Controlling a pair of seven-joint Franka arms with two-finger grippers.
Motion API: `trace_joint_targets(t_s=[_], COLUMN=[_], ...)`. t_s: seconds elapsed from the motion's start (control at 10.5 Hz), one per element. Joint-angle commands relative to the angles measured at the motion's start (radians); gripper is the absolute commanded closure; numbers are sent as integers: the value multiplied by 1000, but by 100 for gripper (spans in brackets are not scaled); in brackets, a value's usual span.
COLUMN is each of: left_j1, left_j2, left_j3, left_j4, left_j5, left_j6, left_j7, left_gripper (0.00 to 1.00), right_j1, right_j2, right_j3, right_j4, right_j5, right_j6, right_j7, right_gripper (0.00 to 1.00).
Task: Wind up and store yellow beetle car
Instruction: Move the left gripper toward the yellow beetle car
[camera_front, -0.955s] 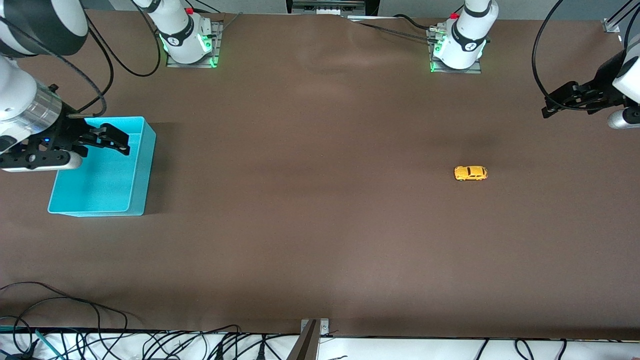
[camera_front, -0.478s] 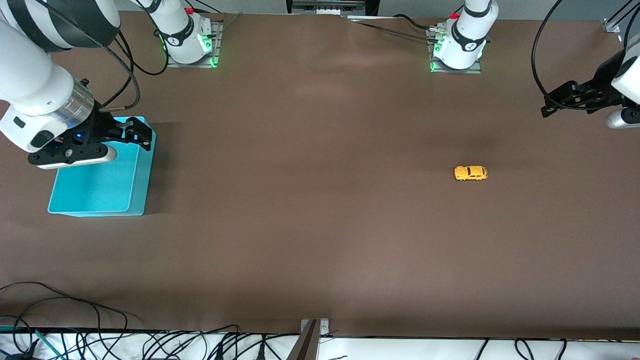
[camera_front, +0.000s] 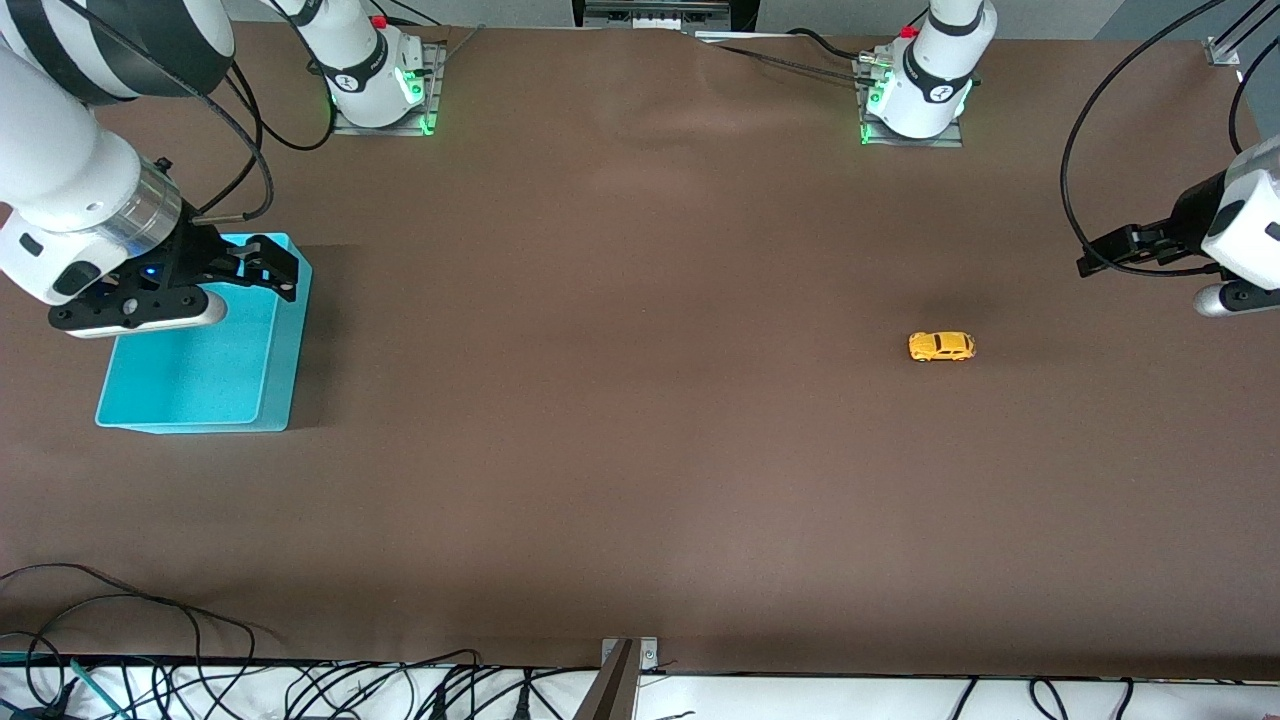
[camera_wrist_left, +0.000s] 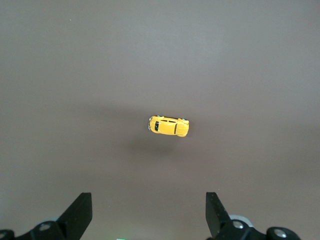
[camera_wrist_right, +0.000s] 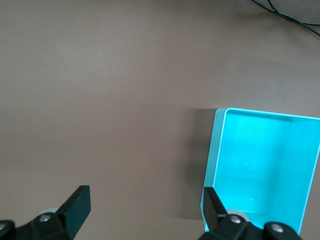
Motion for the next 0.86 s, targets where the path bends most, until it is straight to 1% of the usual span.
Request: trace_joint_targets(t_s=[0.0, 0.19, 0.48, 0.76], left_j1=[6, 5, 6, 8], left_j2=[-33, -30, -32, -35], left_j3=[-6, -3, -3, -3], left_j4=[-59, -125, -246, -400], left_j5=[8, 37, 40, 38], left_j6=[26, 32, 185, 361], left_j7=[19, 20, 28, 29], left_gripper=[0, 0, 0, 0], right_j1=[-10, -19, -17, -20], right_j2=[8, 8, 10, 19], right_j3=[3, -8, -8, -8], right_j4=[-10, -9, -10, -12], right_j5=[-17, -11, -9, -8], right_j6=[-6, -12, -1, 23], right_j7=[11, 11, 44, 64], right_gripper=[0, 0, 0, 0])
